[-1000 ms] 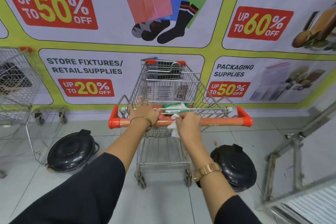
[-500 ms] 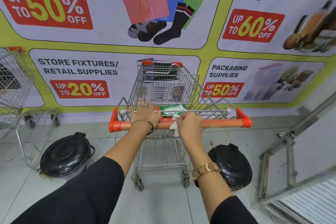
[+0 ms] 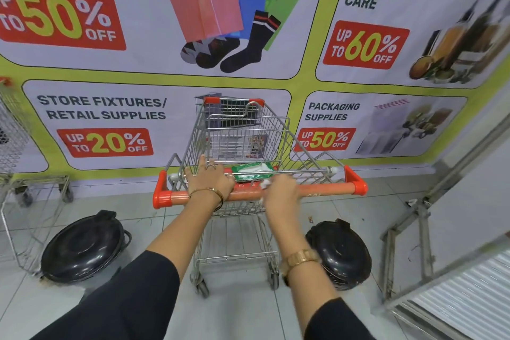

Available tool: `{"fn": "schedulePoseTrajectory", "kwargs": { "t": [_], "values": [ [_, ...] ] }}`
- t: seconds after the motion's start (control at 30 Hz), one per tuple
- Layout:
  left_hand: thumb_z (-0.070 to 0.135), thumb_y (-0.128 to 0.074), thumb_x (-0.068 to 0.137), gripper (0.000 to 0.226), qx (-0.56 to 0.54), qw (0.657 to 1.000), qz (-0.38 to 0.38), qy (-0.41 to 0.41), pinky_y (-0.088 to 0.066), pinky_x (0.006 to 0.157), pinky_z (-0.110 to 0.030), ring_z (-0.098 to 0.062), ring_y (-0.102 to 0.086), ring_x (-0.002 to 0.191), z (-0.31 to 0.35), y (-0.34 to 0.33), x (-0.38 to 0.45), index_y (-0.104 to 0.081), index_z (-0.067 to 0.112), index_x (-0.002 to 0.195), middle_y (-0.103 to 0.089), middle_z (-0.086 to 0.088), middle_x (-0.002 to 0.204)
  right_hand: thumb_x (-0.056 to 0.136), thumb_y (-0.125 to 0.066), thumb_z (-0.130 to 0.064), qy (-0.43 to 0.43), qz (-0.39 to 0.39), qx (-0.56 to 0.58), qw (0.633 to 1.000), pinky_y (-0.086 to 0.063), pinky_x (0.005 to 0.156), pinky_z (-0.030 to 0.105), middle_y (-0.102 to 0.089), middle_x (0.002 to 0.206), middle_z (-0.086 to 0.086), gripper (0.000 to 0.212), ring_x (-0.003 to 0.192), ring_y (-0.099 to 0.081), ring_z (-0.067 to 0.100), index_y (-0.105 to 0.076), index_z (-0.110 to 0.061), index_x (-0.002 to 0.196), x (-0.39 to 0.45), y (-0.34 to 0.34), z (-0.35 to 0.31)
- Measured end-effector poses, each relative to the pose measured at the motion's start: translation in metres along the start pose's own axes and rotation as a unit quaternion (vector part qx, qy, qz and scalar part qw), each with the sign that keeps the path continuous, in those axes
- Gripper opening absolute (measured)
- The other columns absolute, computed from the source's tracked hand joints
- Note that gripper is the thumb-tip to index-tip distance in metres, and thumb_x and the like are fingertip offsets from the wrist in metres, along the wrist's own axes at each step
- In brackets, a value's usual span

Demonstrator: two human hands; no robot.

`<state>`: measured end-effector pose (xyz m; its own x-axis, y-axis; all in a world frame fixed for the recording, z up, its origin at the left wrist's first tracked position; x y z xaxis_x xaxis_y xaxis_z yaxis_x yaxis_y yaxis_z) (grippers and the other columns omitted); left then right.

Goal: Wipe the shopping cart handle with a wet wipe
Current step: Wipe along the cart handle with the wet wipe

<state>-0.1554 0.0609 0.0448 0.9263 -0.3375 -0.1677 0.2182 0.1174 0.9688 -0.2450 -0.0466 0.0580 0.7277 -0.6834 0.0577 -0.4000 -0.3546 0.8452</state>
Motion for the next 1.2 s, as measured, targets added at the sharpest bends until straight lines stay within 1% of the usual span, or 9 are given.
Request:
{"fn": "schedulePoseTrajectory", "kwargs": {
  "t": [0.13, 0.2, 0.37, 0.5, 0.7, 0.8, 0.9, 1.0, 1.2],
  "values": [
    [0.038, -0.029, 0.094, 0.057, -0.01, 1.0, -0.002, 0.004, -0.009, 0.117, -0.055, -0.021, 0.001, 0.149, -0.002, -0.001, 0.0, -0.029, 0.016, 0.146, -0.016, -0.002, 0.159, 0.088, -0.049, 0.0, 0.042, -0.027, -0.005, 0.999, -0.054, 0.073, 0.033, -0.067, 0.095, 0.015, 0.018, 0.085, -0.063, 0.026, -0.065, 0.0, 0.096, -0.007, -0.005, -0.006],
    [0.038, -0.029, 0.094, 0.056, -0.018, 1.0, -0.004, 0.003, -0.008, 0.118, -0.054, -0.021, 0.001, 0.149, -0.003, 0.0, 0.0, -0.029, 0.017, 0.146, -0.015, -0.002, 0.159, 0.088, -0.051, 0.0, 0.006, -0.014, 0.008, 1.0, -0.054, 0.071, 0.03, -0.067, 0.092, 0.014, 0.015, 0.08, -0.063, 0.025, -0.064, 0.001, 0.096, 0.002, 0.008, 0.013],
    [0.038, -0.03, 0.094, 0.057, -0.021, 1.0, -0.005, 0.006, -0.007, 0.118, -0.054, -0.021, 0.002, 0.149, -0.002, 0.0, -0.002, -0.028, 0.016, 0.147, -0.014, -0.002, 0.16, 0.088, -0.048, 0.004, -0.071, 0.07, -0.038, 0.994, -0.051, 0.081, 0.034, -0.066, 0.103, 0.021, 0.024, 0.096, -0.062, 0.032, -0.063, 0.002, 0.106, 0.031, 0.066, 0.073],
    [0.038, -0.03, 0.094, 0.057, -0.018, 1.0, -0.002, 0.008, -0.008, 0.117, -0.055, -0.021, 0.002, 0.149, -0.001, -0.001, -0.003, -0.029, 0.016, 0.146, -0.015, -0.002, 0.159, 0.088, -0.047, 0.005, -0.093, 0.069, -0.07, 0.991, -0.052, 0.081, 0.036, -0.064, 0.105, 0.023, 0.023, 0.097, -0.061, 0.034, -0.062, 0.004, 0.105, 0.041, 0.069, 0.077],
    [0.035, -0.028, 0.094, 0.054, -0.011, 1.0, 0.01, 0.014, -0.009, 0.118, -0.053, -0.02, -0.001, 0.149, -0.002, -0.001, -0.002, -0.032, 0.015, 0.145, -0.021, -0.003, 0.158, 0.091, -0.047, -0.004, 0.005, 0.013, -0.062, 0.998, -0.054, 0.081, 0.031, -0.062, 0.102, 0.015, 0.017, 0.091, -0.059, 0.024, -0.061, 0.002, 0.098, 0.01, 0.012, 0.014],
    [0.034, -0.029, 0.094, 0.053, -0.015, 1.0, 0.019, 0.017, -0.009, 0.118, -0.053, -0.019, -0.003, 0.148, -0.003, -0.002, -0.001, -0.034, 0.015, 0.144, -0.023, -0.002, 0.157, 0.092, -0.042, -0.001, 0.089, -0.026, -0.057, 0.994, -0.046, 0.081, 0.031, -0.061, 0.11, 0.015, 0.022, 0.102, -0.054, 0.026, -0.06, 0.001, 0.104, -0.016, -0.002, -0.013],
    [0.033, -0.03, 0.093, 0.054, -0.017, 1.0, 0.019, 0.018, -0.01, 0.118, -0.054, -0.019, -0.003, 0.148, -0.005, -0.002, 0.002, -0.034, 0.016, 0.144, -0.024, -0.002, 0.157, 0.09, -0.046, -0.002, 0.143, -0.036, -0.052, 0.988, -0.044, 0.089, 0.031, -0.058, 0.123, 0.014, 0.028, 0.114, -0.047, 0.026, -0.058, -0.003, 0.115, -0.025, -0.001, -0.004],
    [0.033, -0.029, 0.093, 0.054, -0.014, 1.0, 0.019, 0.019, -0.012, 0.118, -0.053, -0.02, -0.005, 0.148, -0.004, -0.002, 0.001, -0.033, 0.015, 0.144, -0.024, -0.002, 0.157, 0.092, -0.045, -0.007, 0.115, 0.011, -0.066, 0.991, -0.042, 0.097, 0.029, -0.057, 0.128, 0.012, 0.031, 0.121, -0.044, 0.024, -0.055, -0.007, 0.122, -0.014, 0.015, 0.032],
    [0.033, -0.028, 0.094, 0.054, -0.011, 0.999, 0.021, 0.021, -0.011, 0.118, -0.053, -0.02, -0.004, 0.148, -0.003, -0.001, -0.001, -0.032, 0.014, 0.145, -0.023, -0.003, 0.157, 0.087, -0.051, 0.001, -0.005, 0.05, -0.116, 0.992, -0.049, 0.09, 0.035, -0.058, 0.119, 0.017, 0.029, 0.113, -0.052, 0.027, -0.055, -0.003, 0.115, 0.029, 0.053, 0.091]
  ]
}}
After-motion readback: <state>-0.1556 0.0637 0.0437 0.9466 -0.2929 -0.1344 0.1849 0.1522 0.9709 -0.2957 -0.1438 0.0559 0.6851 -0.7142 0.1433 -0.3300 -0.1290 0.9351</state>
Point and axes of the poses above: each hand's wrist, its own x-axis towards the middle knuckle, its own y-axis out of the back of the hand, z = x × y, the point moved 1 cm from there along x, towards the middle knuckle
